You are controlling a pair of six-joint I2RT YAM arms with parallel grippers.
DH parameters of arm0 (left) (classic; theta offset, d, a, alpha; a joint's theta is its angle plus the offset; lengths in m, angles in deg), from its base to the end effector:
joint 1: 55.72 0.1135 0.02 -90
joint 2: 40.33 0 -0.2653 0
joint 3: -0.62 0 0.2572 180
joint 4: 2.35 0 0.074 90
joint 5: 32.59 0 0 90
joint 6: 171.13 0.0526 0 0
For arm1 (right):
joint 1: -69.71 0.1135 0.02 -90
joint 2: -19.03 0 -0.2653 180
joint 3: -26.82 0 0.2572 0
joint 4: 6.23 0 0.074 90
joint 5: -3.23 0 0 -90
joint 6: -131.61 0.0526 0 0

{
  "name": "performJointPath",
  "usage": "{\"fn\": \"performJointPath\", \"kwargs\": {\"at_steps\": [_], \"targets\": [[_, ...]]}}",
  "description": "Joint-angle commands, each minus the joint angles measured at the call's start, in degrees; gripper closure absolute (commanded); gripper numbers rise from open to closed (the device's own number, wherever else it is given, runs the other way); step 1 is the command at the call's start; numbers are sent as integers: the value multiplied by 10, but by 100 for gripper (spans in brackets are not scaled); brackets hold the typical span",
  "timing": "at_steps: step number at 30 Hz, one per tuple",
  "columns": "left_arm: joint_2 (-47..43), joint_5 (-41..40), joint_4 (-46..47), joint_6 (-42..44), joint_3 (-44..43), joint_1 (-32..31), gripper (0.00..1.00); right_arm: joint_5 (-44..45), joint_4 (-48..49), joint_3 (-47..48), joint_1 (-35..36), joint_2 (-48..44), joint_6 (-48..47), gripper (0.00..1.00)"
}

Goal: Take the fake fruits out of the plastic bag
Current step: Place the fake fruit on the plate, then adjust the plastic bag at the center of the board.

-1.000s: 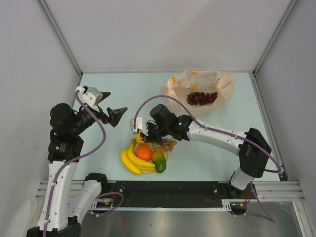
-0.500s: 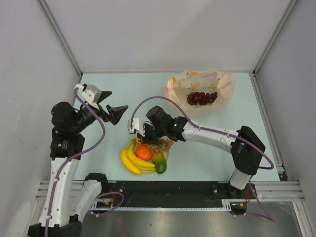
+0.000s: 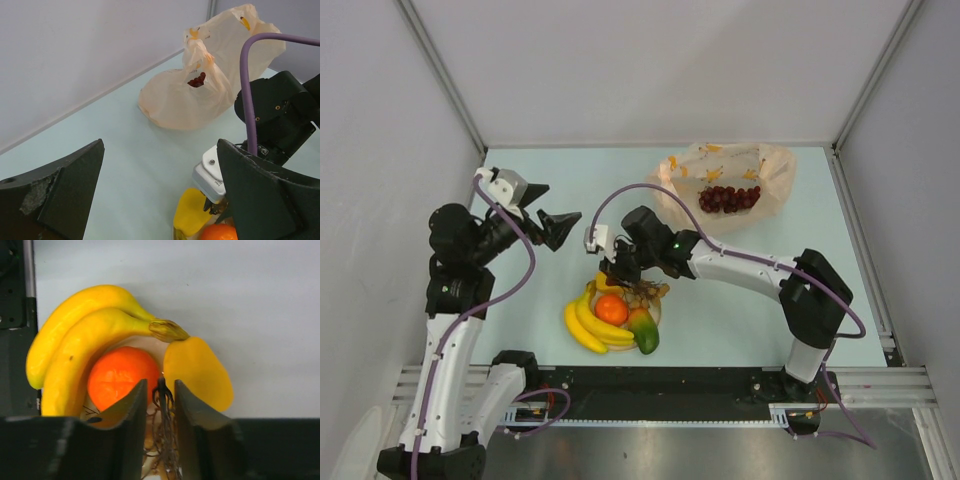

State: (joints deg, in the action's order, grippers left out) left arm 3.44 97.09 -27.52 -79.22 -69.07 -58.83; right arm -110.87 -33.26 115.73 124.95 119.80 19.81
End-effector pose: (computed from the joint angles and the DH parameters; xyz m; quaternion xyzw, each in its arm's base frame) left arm 0.1721 -0.0430 0.4109 0.2703 0.6496 -0.2454 0.6669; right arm 0.2197 0.3542 0.2447 -0.6199 0.6342 0.3017 0.3499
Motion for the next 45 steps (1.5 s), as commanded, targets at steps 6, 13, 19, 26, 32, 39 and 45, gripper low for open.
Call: {"fn": "performJointPath", "kwargs": {"at_steps": [6,13,19,26,32,39,45], "targets": [[11,14,22,-5,3,6,0,-23,33,3,22,2,20,40],[30,-8,43,-16,-15,6,0,-18,-38,53,22,-68,55,18],[75,-58,47,-31,-68,6,0,-86,-173,196,-5,-135,115,3],[174,-24,33,-24,-168,-20,0,-10,-134,184,-155,-246,152,20],[276,-1,-23,90,-225,-175,0,63,-94,52,-293,-303,153,71],[413,-269,8,76,-287,-347,0,104,-50,-17,-362,-214,164,60],[500,-343,-3,39,-352,-362,22,106,-46,-59,-396,-172,148,45]]}}
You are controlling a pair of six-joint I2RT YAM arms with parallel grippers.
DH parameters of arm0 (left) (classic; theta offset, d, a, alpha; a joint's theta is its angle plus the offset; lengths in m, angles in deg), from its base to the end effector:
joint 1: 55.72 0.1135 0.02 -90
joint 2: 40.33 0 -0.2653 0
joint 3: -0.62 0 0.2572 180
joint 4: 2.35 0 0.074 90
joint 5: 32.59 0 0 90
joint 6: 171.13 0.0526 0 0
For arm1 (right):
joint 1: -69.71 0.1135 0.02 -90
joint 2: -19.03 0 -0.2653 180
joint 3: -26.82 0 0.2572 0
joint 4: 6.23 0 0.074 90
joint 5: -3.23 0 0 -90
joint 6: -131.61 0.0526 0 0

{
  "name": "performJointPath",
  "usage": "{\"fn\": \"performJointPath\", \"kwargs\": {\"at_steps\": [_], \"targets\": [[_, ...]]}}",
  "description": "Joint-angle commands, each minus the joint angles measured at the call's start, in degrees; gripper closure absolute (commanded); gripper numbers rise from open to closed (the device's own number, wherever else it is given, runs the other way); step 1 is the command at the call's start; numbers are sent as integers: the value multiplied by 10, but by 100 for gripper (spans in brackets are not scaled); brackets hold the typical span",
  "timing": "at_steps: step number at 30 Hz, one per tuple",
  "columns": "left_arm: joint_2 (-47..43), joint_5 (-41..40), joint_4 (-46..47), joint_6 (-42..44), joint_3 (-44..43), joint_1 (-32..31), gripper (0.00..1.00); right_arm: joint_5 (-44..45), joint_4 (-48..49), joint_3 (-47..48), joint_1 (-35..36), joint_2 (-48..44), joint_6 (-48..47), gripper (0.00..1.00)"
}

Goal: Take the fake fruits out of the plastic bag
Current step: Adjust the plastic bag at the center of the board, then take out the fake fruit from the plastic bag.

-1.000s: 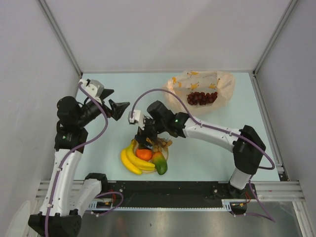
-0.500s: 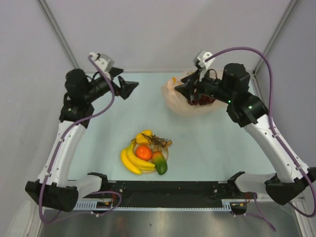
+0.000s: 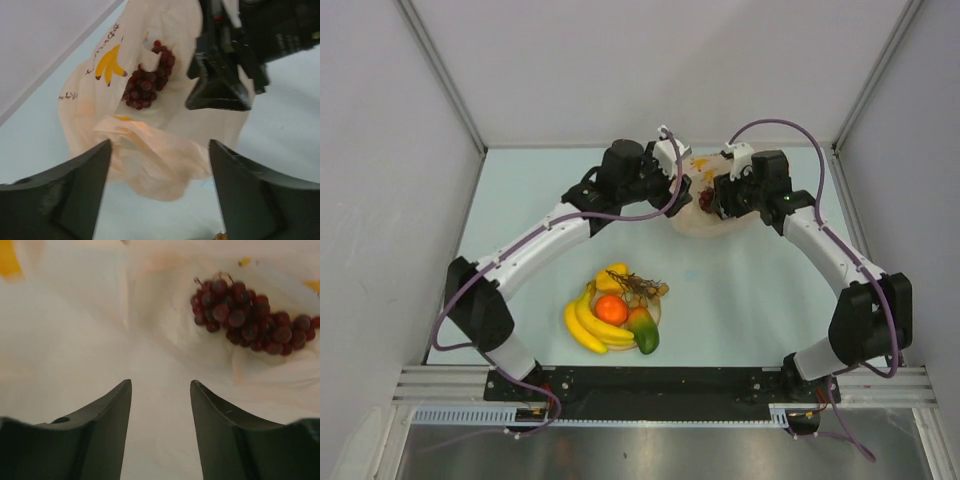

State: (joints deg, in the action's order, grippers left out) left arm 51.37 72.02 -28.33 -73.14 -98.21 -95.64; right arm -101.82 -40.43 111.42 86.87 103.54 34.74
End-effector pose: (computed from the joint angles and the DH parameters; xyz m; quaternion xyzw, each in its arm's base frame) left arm 0.2992 -0.2677 0.3703 0.3952 0.7072 -0.2581 0.5263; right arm 0.3353 0.1178 0.3080 -0.2423 0.8438 0.1569 0.4523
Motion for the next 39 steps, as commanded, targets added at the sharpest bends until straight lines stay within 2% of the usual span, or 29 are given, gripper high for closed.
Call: {"fn": "performJointPath", "kwargs": {"at_steps": [1,4,8,13,17,20,22,27,31,39], "targets": [[21,-52,-1,-2,-61,6,54,14,11,-24,-20,-16,8,49],[-9,38,-18,63,-8,6,100,0,-46,-90,-29,-61,25,55],[-38,81,-56,138,65,7,100,1,-54,-190,-20,-98,22,55],[-66,94,-68,178,112,5,100,-2,15,-155,-39,-71,27,54],[-55,89,-63,187,95,5,100,13,105,-82,-40,26,-22,49],[-39,79,-54,188,77,5,100,5,133,-24,-39,82,-64,49],[-29,74,-52,184,57,5,100,-2,152,-10,-32,120,-123,49],[-12,68,-37,153,5,5,100,-20,193,3,-5,153,-284,49],[-4,68,-37,143,-17,5,100,-22,202,3,20,177,-364,49],[8,72,-38,140,-35,5,100,60,319,3,61,248,-444,50]]}}
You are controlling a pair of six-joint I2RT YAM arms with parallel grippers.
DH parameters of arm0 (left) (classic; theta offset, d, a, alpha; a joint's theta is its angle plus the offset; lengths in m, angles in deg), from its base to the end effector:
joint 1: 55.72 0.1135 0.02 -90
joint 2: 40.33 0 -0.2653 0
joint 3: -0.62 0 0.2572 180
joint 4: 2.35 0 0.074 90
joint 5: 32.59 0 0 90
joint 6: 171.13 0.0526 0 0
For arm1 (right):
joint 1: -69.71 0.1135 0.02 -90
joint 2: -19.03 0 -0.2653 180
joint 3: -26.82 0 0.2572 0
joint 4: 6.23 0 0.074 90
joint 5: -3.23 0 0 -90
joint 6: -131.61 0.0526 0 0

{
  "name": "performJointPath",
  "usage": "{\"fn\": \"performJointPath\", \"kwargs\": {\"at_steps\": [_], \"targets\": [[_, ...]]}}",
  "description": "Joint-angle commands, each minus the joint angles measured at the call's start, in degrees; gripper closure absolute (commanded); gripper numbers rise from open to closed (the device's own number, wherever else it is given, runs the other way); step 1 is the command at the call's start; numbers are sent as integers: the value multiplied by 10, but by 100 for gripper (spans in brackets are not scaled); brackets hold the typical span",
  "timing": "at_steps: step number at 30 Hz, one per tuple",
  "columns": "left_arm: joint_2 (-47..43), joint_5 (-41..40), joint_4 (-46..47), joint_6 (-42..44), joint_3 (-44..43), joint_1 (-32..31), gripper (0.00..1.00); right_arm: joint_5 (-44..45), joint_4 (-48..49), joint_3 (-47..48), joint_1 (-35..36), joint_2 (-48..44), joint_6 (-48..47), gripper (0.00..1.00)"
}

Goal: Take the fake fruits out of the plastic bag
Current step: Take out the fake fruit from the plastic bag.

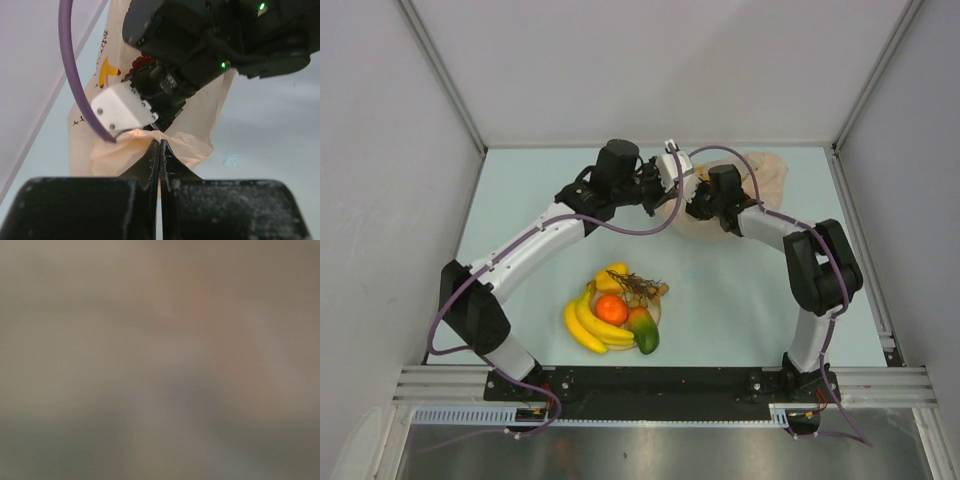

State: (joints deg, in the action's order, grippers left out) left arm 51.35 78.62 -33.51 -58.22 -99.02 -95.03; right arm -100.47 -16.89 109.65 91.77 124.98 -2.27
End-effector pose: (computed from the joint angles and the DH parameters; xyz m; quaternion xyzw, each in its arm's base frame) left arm 0.2940 -0.2653 0.3658 0.5107 0.6502 -0.2292 0.5136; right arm 0.3970 0.1743 0.1980 -0.5237 0.7041 0.0148 0.4793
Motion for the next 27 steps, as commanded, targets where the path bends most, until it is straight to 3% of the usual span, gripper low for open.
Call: {"fn": "performJointPath", "kwargs": {"at_steps": [1,10,13,14,15,20,27], "targets": [[10,8,14,-12,-29,-1,100,51,100,19,14,40,-80,50],[20,6,12,-16,-41,-1,100,102,179,24,7,116,-148,51],[23,7,11,-16,-37,-1,100,96,219,29,3,133,-154,68],[24,8,10,-16,-36,-1,100,97,227,31,3,136,-155,98],[25,7,11,-16,-36,-1,100,101,235,32,3,136,-154,100],[33,-10,11,-8,-45,0,100,45,206,32,-14,52,-73,100],[51,-48,30,-23,-54,5,100,-139,40,33,-72,-120,81,100]]}}
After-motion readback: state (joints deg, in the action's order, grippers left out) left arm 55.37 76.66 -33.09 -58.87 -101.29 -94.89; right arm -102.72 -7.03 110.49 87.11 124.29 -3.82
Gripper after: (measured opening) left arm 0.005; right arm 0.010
